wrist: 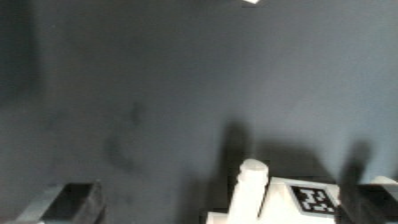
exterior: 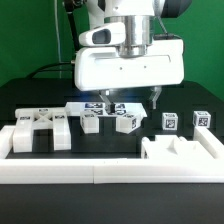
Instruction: Assemble chair
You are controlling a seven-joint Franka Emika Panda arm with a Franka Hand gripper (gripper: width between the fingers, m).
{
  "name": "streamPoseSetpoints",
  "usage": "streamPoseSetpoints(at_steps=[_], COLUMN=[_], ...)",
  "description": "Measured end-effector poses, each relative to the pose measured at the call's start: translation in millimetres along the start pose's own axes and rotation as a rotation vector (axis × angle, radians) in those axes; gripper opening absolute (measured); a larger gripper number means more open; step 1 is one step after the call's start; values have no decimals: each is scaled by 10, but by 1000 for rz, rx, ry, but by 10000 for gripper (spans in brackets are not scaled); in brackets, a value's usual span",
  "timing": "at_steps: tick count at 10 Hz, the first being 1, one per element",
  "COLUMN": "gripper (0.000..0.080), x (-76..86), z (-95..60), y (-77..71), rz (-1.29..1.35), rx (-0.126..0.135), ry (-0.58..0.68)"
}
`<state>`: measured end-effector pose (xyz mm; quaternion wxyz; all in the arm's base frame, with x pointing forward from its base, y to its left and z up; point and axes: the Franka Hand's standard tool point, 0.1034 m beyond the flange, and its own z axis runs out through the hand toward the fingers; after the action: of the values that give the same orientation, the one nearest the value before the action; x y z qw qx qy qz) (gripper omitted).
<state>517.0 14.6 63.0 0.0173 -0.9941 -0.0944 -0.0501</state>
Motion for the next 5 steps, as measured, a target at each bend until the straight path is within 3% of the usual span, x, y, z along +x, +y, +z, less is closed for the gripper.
streamPoseSetpoints(at_steps=[4, 5], gripper=[649, 649], x=[-238, -228], z=[77, 81], y=[85, 89], rz=[449, 484], rx=[28, 28], ry=[-35, -26])
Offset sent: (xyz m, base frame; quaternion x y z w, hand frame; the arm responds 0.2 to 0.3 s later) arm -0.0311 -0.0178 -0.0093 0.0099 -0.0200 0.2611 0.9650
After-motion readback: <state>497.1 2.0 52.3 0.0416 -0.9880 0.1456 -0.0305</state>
